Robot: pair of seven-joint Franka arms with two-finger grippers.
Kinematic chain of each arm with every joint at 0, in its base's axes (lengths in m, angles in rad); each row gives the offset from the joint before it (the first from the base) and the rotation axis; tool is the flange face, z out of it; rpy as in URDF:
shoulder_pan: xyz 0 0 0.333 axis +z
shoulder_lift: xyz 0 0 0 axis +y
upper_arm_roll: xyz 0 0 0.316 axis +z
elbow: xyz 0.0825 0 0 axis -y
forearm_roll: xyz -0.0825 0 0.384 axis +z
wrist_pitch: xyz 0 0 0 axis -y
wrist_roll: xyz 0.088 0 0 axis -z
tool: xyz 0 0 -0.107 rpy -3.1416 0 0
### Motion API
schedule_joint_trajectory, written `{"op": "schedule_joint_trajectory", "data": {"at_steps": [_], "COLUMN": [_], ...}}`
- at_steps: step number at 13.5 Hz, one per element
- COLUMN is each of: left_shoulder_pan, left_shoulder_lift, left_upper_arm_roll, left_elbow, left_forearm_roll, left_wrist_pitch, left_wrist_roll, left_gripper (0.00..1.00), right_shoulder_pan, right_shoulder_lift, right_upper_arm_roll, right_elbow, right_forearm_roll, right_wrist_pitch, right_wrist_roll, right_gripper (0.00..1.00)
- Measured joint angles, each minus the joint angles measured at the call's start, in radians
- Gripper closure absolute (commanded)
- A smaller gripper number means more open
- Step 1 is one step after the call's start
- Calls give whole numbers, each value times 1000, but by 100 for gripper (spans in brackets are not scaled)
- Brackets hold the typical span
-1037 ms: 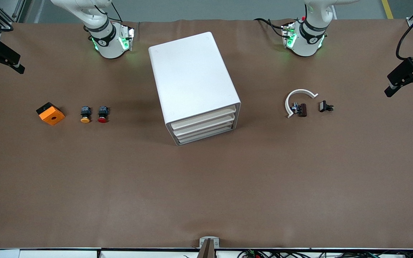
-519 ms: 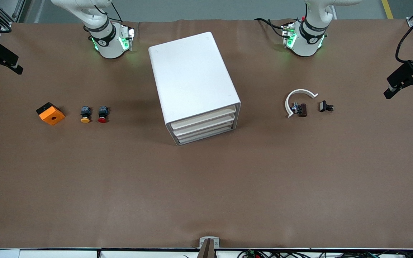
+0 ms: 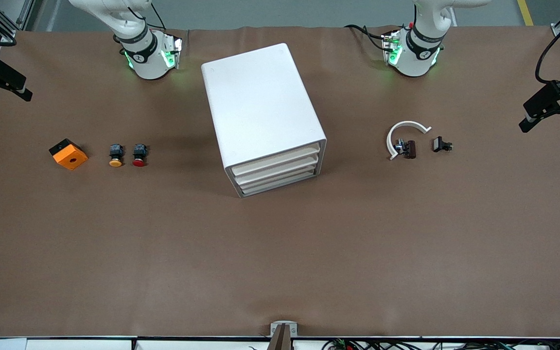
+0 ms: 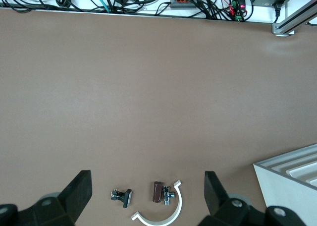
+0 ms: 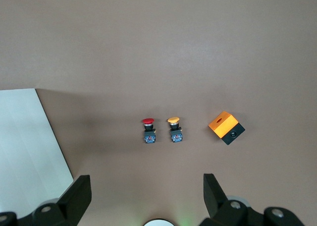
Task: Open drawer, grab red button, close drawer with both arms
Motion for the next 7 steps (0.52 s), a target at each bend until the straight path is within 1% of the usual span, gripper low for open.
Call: {"op": "schedule_joint_trajectory", "data": {"at_steps": [7], "left_shoulder_pan": [-8], "left_shoulder_lift": [1], "left_upper_arm_roll": [0], "left_elbow": [0], "left_forearm_roll": [2], "left_wrist_pitch": [-34], "left_wrist_roll": [0], "left_gripper": [0], "right_shoulder_pan": [0], "right_shoulder_lift": [0], "right_upper_arm_roll": [0], "right_elbow": [0], "right_forearm_roll": [0], "right_wrist_pitch": [-1], "right_wrist_roll": [0], "right_gripper": [0]}}
